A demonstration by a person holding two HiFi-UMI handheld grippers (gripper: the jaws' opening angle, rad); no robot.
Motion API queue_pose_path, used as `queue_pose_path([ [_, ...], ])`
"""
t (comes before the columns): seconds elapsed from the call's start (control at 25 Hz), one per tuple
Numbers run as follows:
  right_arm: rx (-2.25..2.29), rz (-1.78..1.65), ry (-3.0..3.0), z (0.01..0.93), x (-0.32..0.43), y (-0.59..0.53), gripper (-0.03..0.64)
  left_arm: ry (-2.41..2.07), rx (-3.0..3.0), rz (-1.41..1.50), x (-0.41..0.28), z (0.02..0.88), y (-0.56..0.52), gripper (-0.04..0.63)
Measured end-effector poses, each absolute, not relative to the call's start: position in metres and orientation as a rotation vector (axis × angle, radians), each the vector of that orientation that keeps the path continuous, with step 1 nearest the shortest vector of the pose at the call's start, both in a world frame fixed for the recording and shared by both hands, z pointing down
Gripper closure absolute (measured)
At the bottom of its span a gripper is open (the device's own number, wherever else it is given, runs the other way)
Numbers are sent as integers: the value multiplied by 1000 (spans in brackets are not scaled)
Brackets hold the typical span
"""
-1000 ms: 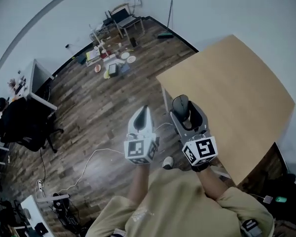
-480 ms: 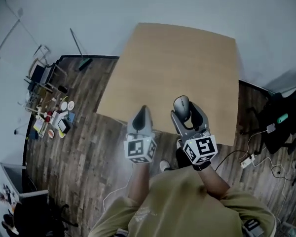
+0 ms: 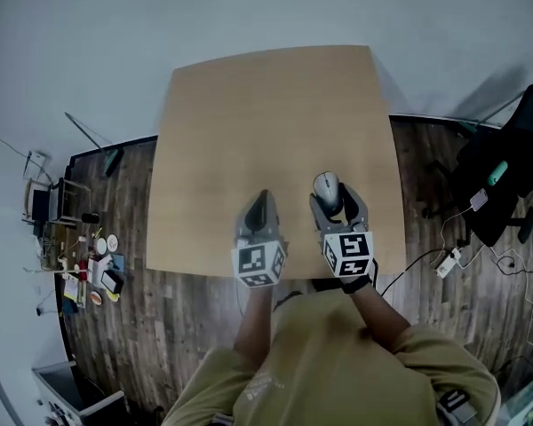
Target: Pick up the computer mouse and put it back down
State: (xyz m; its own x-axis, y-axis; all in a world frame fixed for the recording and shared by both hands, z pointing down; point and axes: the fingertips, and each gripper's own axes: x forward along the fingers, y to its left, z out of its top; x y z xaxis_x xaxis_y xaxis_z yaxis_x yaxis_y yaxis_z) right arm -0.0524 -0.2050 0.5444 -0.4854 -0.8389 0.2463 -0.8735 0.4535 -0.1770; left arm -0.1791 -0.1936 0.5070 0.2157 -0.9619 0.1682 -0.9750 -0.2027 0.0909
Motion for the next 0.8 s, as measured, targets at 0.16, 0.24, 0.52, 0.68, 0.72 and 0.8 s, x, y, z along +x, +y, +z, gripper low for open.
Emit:
queue_pose_path([
  [0.16,1524,550,-2415,625,-32,-242,319,-1796,2287,202,-161,550,-222,595],
  [0.24,1527,613,-2333,660,-25,-256,319,-1755,2268,245,-156,569,-227,595],
  [0.52,1487,773,-2098,766,-26,-273,319,-1634,2224,357,-147,622,-228,595],
  [0.68,1481,819,-2014,802,-29,-279,319,-1594,2205,372,-150,639,-224,595],
  [0.72,1483,824,-1998,810,-28,-279,318,-1586,2201,372,-151,643,-222,595],
  [0.8,1475,825,-1962,822,-29,-278,318,-1578,2196,376,-156,647,-218,595],
])
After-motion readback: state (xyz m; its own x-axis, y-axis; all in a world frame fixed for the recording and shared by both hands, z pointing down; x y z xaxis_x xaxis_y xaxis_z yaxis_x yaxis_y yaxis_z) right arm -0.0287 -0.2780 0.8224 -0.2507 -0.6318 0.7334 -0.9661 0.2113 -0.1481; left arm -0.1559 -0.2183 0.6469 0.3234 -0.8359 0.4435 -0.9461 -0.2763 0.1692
